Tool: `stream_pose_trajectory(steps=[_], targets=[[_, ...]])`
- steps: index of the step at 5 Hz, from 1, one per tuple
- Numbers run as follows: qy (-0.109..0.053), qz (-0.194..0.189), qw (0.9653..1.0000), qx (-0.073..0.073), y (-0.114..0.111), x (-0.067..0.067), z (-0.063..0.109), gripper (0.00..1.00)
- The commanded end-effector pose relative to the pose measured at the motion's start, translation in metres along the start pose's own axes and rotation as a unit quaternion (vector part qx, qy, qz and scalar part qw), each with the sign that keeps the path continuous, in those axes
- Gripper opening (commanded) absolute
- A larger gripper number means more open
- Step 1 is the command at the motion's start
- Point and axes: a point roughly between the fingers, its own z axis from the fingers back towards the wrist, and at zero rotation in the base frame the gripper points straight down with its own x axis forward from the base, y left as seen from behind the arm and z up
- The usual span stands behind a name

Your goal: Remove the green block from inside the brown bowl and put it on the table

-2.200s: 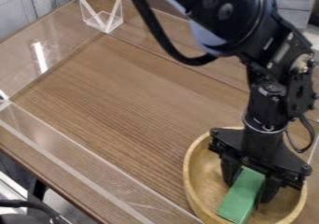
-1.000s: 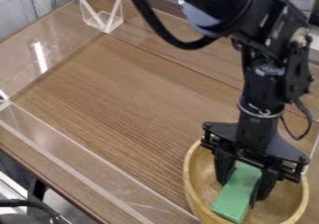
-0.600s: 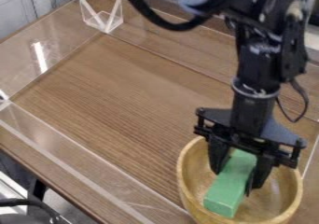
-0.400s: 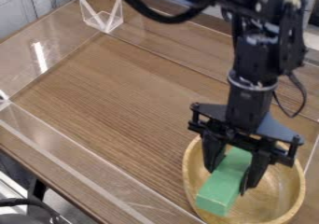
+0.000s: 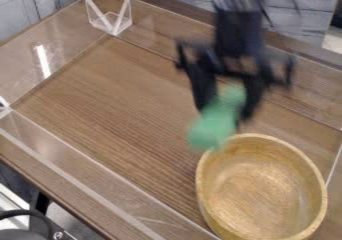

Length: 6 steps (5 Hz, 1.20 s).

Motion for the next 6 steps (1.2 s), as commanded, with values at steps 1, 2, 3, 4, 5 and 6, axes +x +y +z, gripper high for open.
stream_pose_trajectory(steps=[1,2,3,4,5,6], targets=[[-0.055,0.036,0.9977,-0.012,0.035,0.025,0.067,0.0],[-0.076,0.062,0.9951,-0.01,0.079,0.05,0.086,0.0],[-0.092,0.077,0.9927,-0.011,0.106,0.065,0.09,0.0],[-0.099,0.077,0.992,-0.014,0.109,0.071,0.083,0.0],[-0.103,0.076,0.9916,-0.018,0.108,0.075,0.07,0.0],[-0.108,0.075,0.9911,-0.022,0.11,0.081,0.06,0.0]])
